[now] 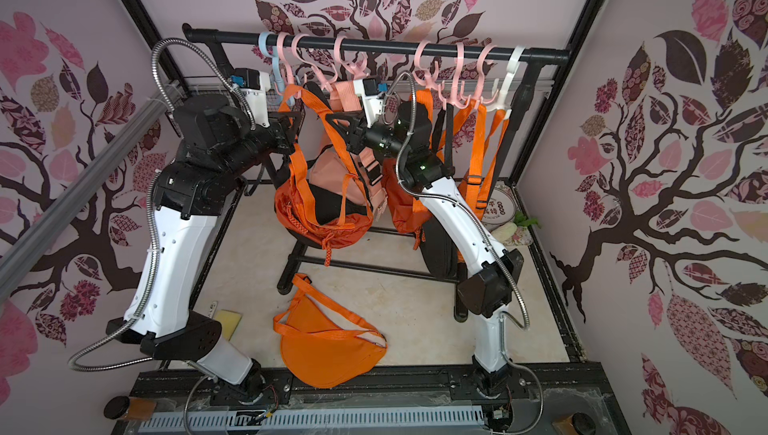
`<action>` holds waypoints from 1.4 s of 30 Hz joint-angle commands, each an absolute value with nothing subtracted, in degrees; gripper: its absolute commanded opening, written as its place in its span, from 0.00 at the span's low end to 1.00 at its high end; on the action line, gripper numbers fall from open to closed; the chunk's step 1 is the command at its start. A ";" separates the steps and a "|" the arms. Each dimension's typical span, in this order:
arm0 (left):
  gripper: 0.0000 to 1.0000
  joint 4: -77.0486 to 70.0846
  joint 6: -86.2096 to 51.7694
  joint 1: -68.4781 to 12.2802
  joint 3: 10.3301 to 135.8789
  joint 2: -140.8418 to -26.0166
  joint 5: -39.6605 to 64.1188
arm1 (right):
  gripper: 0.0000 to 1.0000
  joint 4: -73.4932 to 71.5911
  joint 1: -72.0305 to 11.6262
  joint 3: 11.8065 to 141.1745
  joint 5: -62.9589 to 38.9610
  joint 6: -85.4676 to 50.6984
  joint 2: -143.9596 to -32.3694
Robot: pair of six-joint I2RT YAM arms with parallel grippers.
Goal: Hang the bag on a hook
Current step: Hang the bag on the hook.
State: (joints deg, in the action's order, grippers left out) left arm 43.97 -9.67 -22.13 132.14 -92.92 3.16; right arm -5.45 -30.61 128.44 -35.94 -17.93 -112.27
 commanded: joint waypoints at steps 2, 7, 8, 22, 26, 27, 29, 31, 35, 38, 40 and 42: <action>0.00 44.30 -10.59 -23.78 130.99 -91.61 3.58 | 0.00 -6.85 -30.24 126.75 -35.52 -18.25 -108.80; 0.00 43.96 -10.42 -24.48 128.33 -90.88 3.59 | 0.15 -10.90 -30.30 118.98 -33.61 -18.23 -104.10; 0.00 44.08 -10.47 -24.54 128.30 -90.95 4.01 | 0.22 -11.87 -30.31 117.21 -32.75 -17.99 -102.91; 0.47 42.30 -8.70 -25.00 122.59 -84.25 2.98 | 0.63 -18.00 -30.32 106.62 -31.90 -19.70 -93.10; 0.60 38.25 -9.08 -24.70 115.69 -78.32 2.03 | 0.65 -21.30 -30.99 105.48 -33.70 -22.39 -91.30; 0.61 37.42 -9.08 -24.61 113.77 -76.61 1.40 | 0.66 -20.99 -31.59 105.89 -34.37 -22.24 -91.36; 0.65 35.17 -9.05 -24.52 108.22 -72.65 -0.84 | 0.66 -19.44 -33.34 107.68 -35.57 -21.29 -92.35; 0.70 32.49 -8.90 -24.44 102.49 -67.86 -4.99 | 0.67 -16.92 -35.51 109.77 -35.68 -20.01 -93.82; 0.77 25.43 -7.95 -23.74 88.12 -57.61 -17.74 | 0.68 -14.86 -39.03 109.44 -33.25 -17.43 -94.71; 0.80 21.52 -8.47 -22.39 77.85 -51.22 -25.23 | 0.74 -17.25 -40.65 104.56 -31.68 -17.39 -92.52; 0.82 18.16 -8.39 -22.07 70.58 -46.72 -29.23 | 0.77 -19.91 -42.50 99.48 -30.33 -16.17 -90.09; 0.84 14.03 -8.73 -21.97 62.70 -42.04 -31.91 | 0.78 -17.05 -45.47 98.09 -27.95 -12.57 -89.51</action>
State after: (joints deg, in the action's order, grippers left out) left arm 21.63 -8.69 -22.22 70.65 -45.78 -23.24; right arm -17.04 -42.76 99.39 -31.44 -17.04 -91.66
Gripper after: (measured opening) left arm 0.830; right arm 0.783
